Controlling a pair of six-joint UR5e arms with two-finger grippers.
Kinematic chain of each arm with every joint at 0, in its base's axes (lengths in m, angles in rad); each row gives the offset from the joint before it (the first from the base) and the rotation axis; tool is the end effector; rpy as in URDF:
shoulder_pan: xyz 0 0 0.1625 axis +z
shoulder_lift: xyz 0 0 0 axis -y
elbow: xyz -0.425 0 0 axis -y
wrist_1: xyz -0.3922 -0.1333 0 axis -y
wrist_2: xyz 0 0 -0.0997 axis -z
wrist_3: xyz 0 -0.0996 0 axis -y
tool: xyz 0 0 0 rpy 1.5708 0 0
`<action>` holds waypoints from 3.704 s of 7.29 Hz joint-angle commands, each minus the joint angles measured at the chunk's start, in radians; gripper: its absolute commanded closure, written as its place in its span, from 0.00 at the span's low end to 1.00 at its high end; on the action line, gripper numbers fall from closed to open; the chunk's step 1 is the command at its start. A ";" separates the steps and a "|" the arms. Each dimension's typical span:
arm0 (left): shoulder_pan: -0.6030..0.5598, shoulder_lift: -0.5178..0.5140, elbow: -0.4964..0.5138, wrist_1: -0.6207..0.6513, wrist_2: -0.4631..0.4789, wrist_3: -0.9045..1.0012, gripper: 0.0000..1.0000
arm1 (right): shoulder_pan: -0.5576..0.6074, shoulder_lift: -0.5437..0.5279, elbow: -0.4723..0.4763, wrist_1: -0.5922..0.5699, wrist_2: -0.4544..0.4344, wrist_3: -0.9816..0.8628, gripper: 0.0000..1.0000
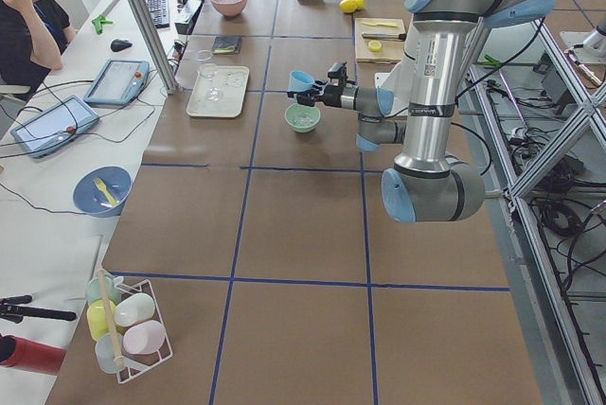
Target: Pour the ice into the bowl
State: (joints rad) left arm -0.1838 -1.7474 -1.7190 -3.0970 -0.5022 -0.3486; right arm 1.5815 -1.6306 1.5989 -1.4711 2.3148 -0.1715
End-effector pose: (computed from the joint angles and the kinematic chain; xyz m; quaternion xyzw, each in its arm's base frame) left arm 0.4167 -0.3018 0.3467 0.6782 0.3265 -0.0964 0.6513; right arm 0.0709 -0.4703 0.6655 0.0646 -0.3589 -0.0871 0.9271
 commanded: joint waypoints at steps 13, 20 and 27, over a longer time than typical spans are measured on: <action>-0.129 0.391 0.289 0.011 -0.162 -0.788 1.00 | 0.000 0.005 0.006 0.000 -0.002 0.000 0.00; -0.128 0.322 0.354 0.009 -0.165 -0.837 0.27 | 0.006 0.008 0.007 0.002 -0.003 0.000 0.00; -0.210 0.411 0.204 -0.031 -0.269 -0.729 0.00 | 0.008 0.009 0.006 0.002 -0.003 0.000 0.00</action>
State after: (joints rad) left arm -0.3574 -1.3708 -1.4513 -3.1087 -0.7238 -1.1418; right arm 1.5892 -1.6216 1.6047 -1.4695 2.3117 -0.1718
